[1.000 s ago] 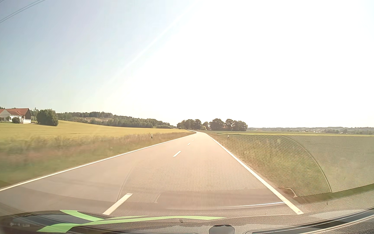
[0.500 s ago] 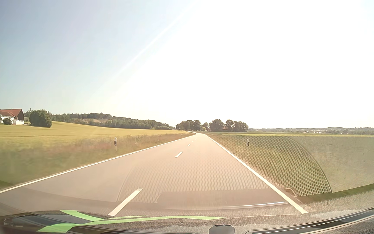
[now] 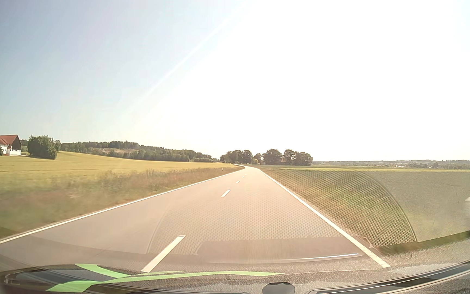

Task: Follow the waypoints while adhering to traffic rules and regulations

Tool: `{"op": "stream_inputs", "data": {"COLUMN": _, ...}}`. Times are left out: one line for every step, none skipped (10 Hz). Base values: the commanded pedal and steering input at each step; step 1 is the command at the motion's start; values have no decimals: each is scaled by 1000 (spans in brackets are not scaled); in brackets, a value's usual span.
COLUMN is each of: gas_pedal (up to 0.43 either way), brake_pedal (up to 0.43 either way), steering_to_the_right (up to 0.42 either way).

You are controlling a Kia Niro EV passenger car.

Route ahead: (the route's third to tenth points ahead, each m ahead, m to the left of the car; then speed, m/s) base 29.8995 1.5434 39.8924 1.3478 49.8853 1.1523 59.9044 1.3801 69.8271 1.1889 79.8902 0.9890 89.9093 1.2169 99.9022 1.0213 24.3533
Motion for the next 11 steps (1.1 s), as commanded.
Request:
{"op": "stream_inputs", "data": {"gas_pedal": 209, "brake_pedal": 0, "steering_to_the_right": 0}}
{"op": "stream_inputs", "data": {"gas_pedal": 220, "brake_pedal": 0, "steering_to_the_right": 0}}
{"op": "stream_inputs", "data": {"gas_pedal": 228, "brake_pedal": 0, "steering_to_the_right": 0}}
{"op": "stream_inputs", "data": {"gas_pedal": 240, "brake_pedal": 0, "steering_to_the_right": 0}}
{"op": "stream_inputs", "data": {"gas_pedal": 260, "brake_pedal": 0, "steering_to_the_right": 0}}
{"op": "stream_inputs", "data": {"gas_pedal": 268, "brake_pedal": 0, "steering_to_the_right": 0}}
{"op": "stream_inputs", "data": {"gas_pedal": 280, "brake_pedal": 0, "steering_to_the_right": 0}}
{"op": "stream_inputs", "data": {"gas_pedal": 280, "brake_pedal": 0, "steering_to_the_right": 0}}
{"op": "stream_inputs", "data": {"gas_pedal": 287, "brake_pedal": 0, "steering_to_the_right": 0}}
{"op": "stream_inputs", "data": {"gas_pedal": 287, "brake_pedal": 0, "steering_to_the_right": 0}}
{"op": "stream_inputs", "data": {"gas_pedal": 287, "brake_pedal": 0, "steering_to_the_right": 0}}
